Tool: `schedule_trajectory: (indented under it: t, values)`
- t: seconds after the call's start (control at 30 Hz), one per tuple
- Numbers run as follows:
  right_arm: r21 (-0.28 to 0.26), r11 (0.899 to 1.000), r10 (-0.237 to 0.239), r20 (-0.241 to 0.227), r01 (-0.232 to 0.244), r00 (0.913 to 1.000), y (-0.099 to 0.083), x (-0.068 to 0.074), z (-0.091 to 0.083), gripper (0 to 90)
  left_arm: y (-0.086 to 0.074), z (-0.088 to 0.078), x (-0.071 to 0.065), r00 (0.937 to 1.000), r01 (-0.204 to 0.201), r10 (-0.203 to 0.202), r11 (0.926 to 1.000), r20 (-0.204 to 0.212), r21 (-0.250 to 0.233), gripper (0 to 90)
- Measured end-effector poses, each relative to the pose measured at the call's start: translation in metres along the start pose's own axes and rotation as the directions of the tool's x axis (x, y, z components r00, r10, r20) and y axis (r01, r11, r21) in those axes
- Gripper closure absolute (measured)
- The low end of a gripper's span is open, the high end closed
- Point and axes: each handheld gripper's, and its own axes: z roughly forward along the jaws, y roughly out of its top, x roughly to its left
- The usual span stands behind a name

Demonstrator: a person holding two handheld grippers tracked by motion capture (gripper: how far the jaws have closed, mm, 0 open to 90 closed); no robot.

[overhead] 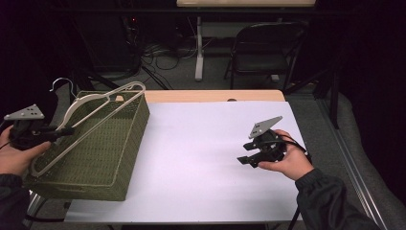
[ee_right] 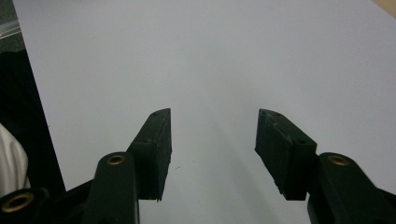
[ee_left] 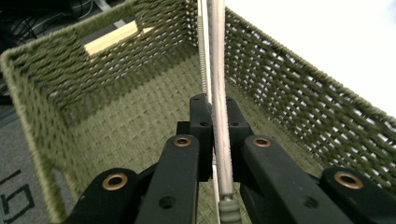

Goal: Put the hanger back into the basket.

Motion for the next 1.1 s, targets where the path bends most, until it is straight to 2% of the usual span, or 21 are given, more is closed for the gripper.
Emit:
schedule_trajectory:
  t: [0.03,0.07,0.13,0.33,0.37,0.43,0.47,0.5,0.53,0.57,0.67,0.83,0.9,1.03,1.1]
  values:
    - [0.020,1.000,-0.002,0.001,0.002,1.0000,0.000,0.000,-0.001,45.5,-0.002,0.000,0.002,1.0000,0.001,-0.001,1.0000,-0.003,0.008,86.7]
    - [-0.022,1.000,0.002,0.005,-0.002,1.0000,-0.001,0.000,0.003,45.5,-0.004,0.000,0.003,1.0000,0.007,-0.007,0.9999,-0.006,0.015,86.6]
    - [-0.002,1.000,0.000,-0.002,0.000,1.0000,-0.001,0.000,0.004,45.5,-0.009,0.001,0.005,0.9998,0.017,-0.016,0.9995,-0.007,0.027,86.6]
    - [0.016,1.000,-0.002,-0.006,0.002,1.0000,-0.001,0.001,0.003,45.5,-0.022,0.009,0.009,0.9988,0.048,-0.047,0.9973,-0.016,0.056,86.5]
    - [0.006,1.000,0.001,-0.006,-0.001,1.0000,-0.002,0.001,0.004,45.5,-0.024,0.011,0.010,0.9984,0.056,-0.055,0.9968,-0.014,0.057,86.5]
    - [0.006,1.000,0.004,0.000,-0.004,1.0000,-0.003,0.001,0.003,45.5,-0.030,0.017,0.010,0.9985,0.055,-0.054,0.9966,-0.012,0.062,86.5]
    - [0.025,1.000,0.005,-0.001,-0.005,1.0000,-0.002,0.000,0.002,45.5,-0.032,0.019,0.009,0.9984,0.055,-0.055,0.9961,-0.011,0.069,86.5]
    - [0.011,1.000,0.006,-0.004,-0.006,1.0000,-0.003,0.000,0.002,45.5,-0.035,0.023,0.009,0.9987,0.050,-0.050,0.9958,-0.011,0.076,86.4]
    - [0.027,1.000,0.005,-0.002,-0.005,1.0000,-0.003,0.000,0.001,45.5,-0.037,0.027,0.008,0.9988,0.049,-0.048,0.9952,-0.008,0.085,86.4]
    - [0.002,1.000,0.010,0.001,-0.010,1.0000,-0.004,0.000,0.003,45.5,-0.039,0.030,0.007,0.9991,0.041,-0.041,0.9949,-0.005,0.092,86.4]
    - [0.003,1.000,0.009,-0.001,-0.009,1.0000,-0.004,0.000,0.004,45.5,-0.043,0.040,0.006,0.9994,0.035,-0.035,0.9914,-0.002,0.127,86.3]
    - [0.006,1.000,0.007,-0.003,-0.007,1.0000,-0.004,0.001,0.004,45.5,-0.048,0.051,0.005,0.9988,0.042,-0.038,0.9842,-0.031,0.172,86.1]
    - [0.006,1.000,0.003,-0.003,-0.003,1.0000,-0.004,0.001,0.004,45.5,-0.048,0.051,0.005,0.9986,0.047,-0.042,0.9833,-0.030,0.176,85.8]
    - [-0.005,1.000,0.011,0.000,-0.011,0.9999,-0.006,0.000,0.004,45.5,-0.049,0.046,0.007,0.9967,0.064,-0.056,0.9876,-0.059,0.143,81.4]
    - [0.019,1.000,0.009,-0.004,-0.009,1.0000,-0.006,0.000,0.003,45.5,-0.049,0.042,0.008,0.9943,0.088,-0.079,0.9878,-0.071,0.128,78.0]
